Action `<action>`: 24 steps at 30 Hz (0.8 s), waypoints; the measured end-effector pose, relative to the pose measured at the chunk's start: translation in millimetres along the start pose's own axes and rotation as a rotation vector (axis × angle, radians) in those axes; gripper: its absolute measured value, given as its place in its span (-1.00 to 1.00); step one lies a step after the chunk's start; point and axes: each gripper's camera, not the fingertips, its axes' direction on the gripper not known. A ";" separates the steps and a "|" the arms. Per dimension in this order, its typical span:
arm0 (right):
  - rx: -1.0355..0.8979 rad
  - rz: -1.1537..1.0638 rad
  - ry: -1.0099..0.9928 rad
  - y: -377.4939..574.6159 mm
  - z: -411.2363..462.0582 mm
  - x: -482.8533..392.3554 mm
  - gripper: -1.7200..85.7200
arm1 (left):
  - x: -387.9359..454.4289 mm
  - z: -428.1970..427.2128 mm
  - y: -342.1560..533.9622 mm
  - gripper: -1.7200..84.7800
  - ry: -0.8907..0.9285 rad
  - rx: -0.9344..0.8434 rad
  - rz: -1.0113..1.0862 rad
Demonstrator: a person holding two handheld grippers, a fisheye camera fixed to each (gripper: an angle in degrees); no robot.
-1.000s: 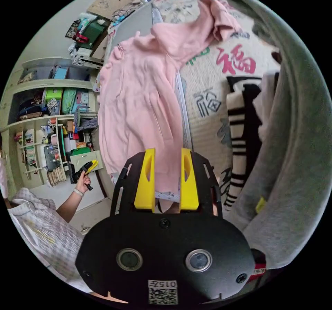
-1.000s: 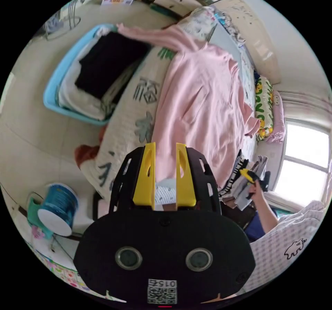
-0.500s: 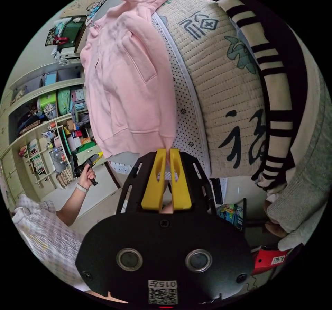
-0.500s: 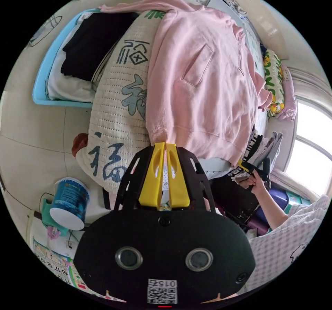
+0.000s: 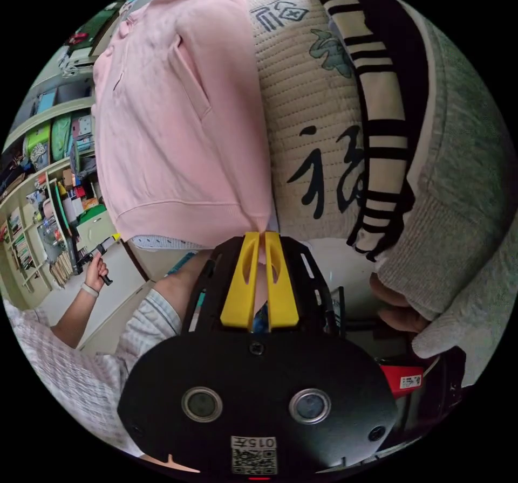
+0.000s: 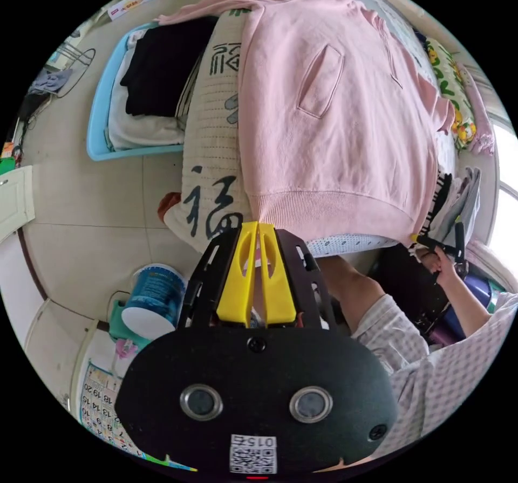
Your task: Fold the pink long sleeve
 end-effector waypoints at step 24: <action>0.185 0.846 0.282 -212.2 -205.7 609.3 -0.78 | -23.5 -486.2 -507.3 -0.72 -0.052 0.248 0.020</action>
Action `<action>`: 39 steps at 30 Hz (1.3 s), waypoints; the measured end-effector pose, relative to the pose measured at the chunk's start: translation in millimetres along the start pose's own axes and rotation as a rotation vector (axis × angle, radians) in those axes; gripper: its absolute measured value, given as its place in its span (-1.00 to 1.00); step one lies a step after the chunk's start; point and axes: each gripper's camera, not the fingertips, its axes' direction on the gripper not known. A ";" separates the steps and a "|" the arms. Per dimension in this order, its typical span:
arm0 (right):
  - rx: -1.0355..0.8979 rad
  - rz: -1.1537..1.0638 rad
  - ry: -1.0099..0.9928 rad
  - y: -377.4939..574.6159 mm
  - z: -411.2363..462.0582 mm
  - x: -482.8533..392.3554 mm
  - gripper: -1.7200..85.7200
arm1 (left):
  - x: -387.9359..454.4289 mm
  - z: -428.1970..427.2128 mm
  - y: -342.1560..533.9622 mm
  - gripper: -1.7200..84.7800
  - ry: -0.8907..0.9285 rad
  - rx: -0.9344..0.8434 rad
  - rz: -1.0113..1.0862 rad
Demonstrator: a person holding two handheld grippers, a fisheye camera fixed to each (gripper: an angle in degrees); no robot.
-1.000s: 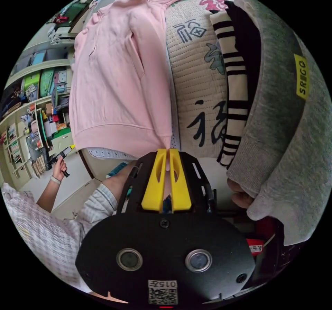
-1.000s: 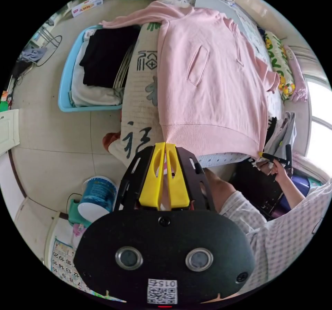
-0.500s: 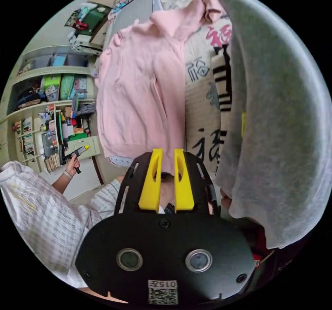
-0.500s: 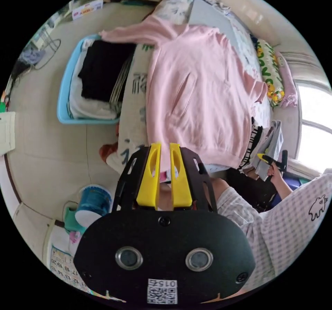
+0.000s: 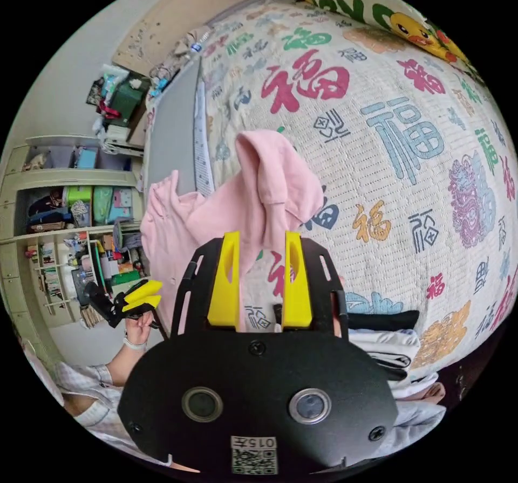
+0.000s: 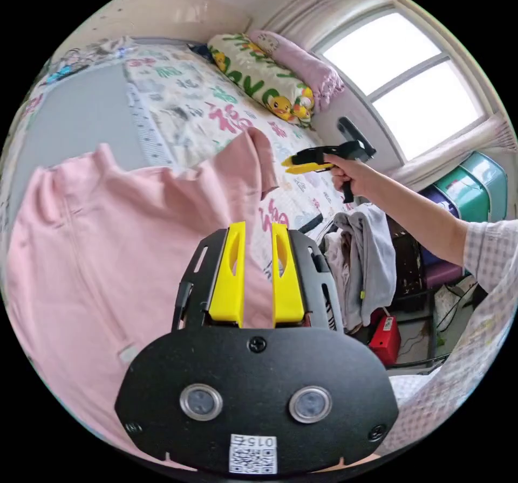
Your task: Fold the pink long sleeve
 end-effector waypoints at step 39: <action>-0.251 -0.004 -0.040 -260.9 -150.4 226.2 -0.82 | 37.9 -188.8 -303.7 -0.93 0.017 0.016 0.026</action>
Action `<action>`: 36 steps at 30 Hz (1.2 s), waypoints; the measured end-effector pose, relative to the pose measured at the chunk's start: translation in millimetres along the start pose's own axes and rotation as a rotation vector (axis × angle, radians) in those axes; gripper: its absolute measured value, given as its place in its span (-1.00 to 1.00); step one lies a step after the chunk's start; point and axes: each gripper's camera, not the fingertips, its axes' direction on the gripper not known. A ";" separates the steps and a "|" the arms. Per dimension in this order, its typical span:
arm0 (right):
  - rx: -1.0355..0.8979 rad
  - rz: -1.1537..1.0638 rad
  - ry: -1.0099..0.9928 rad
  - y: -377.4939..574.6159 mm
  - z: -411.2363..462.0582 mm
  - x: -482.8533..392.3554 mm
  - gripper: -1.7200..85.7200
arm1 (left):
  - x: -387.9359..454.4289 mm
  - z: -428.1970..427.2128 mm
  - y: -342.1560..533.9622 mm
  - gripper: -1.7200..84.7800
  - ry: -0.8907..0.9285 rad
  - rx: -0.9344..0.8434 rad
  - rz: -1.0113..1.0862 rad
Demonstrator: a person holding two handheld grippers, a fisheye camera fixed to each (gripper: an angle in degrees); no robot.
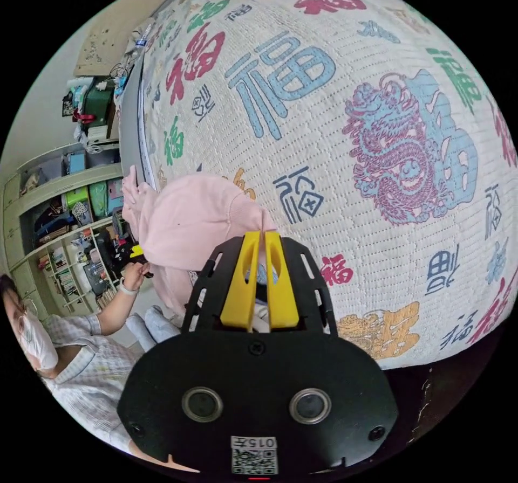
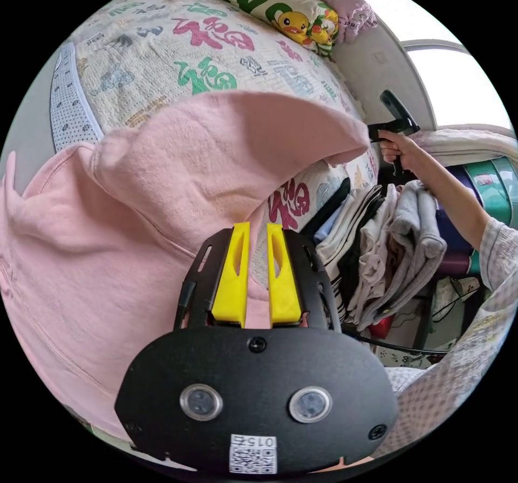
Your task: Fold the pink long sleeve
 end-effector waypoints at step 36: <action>0.095 0.088 -0.369 -21.1 -42.6 -52.6 -0.98 | -32.1 -24.2 -3.5 -0.66 0.143 0.016 -0.403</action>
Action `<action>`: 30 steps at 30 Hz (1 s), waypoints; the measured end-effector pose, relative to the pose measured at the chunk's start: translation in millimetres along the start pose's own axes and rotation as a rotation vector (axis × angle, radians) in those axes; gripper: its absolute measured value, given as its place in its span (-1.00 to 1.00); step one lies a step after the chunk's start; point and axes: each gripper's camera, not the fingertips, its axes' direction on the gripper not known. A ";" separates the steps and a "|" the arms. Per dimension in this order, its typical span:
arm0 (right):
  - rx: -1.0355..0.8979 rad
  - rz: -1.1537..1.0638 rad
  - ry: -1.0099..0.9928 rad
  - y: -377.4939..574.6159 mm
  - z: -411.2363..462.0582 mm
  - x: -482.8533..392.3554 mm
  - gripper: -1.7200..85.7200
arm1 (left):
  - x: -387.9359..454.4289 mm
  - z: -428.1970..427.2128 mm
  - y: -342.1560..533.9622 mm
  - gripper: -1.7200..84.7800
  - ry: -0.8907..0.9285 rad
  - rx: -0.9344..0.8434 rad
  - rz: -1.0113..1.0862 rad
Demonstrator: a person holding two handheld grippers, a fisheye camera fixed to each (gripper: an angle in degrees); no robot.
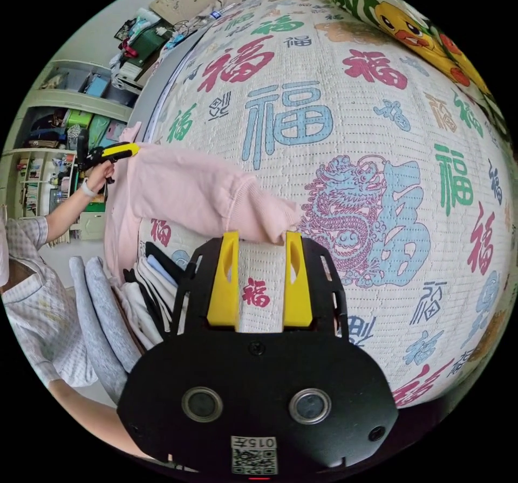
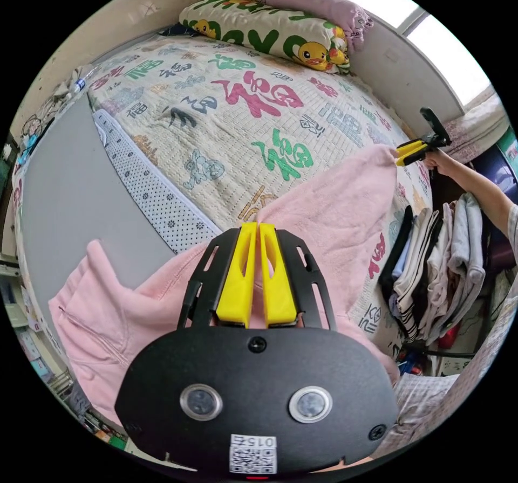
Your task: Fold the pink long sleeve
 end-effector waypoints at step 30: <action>0.074 -0.084 0.069 173.7 249.3 -92.2 -0.87 | 22.2 27.1 139.9 -0.81 -0.143 -0.181 0.500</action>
